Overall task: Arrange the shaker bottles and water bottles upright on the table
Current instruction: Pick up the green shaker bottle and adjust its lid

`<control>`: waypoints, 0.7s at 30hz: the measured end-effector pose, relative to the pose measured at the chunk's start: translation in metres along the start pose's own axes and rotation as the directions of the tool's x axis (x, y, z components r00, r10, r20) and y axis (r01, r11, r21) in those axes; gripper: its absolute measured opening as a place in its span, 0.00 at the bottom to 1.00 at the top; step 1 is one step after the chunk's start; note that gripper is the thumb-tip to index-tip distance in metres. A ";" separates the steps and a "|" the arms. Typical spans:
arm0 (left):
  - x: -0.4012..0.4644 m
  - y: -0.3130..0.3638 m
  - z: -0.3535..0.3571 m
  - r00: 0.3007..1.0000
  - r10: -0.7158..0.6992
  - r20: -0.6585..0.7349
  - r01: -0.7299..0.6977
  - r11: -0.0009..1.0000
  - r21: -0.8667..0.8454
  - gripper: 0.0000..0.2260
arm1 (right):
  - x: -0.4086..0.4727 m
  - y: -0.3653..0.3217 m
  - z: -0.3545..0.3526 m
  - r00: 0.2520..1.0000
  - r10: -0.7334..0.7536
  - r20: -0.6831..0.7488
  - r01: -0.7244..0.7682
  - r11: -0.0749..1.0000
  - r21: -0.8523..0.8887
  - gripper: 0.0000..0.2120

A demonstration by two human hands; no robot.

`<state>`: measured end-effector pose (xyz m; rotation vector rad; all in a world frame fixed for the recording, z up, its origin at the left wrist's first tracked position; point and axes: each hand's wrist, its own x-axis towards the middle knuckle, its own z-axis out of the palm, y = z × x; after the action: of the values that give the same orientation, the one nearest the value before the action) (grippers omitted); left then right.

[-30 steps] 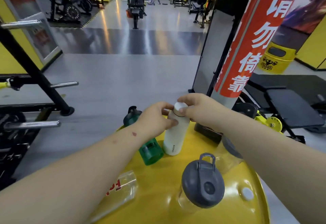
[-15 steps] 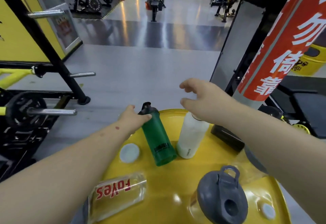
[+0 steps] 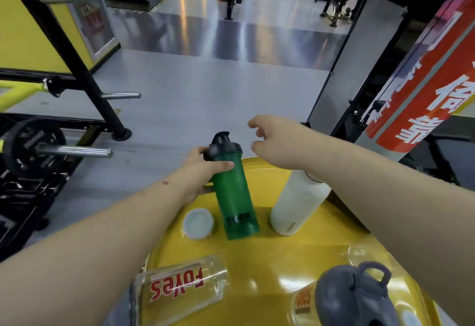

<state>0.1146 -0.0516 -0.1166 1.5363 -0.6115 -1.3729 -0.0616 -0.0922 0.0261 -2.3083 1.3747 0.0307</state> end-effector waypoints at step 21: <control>-0.099 0.021 -0.020 0.865 0.220 0.452 -0.398 0.848 0.350 0.38 | -0.037 -0.021 0.014 0.978 0.126 0.166 -0.162 0.960 0.228 0.18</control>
<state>0.1136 0.0301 -0.0535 1.4037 -1.4479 -1.3496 -0.0598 -0.0481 0.0296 -1.9631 1.3851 0.0777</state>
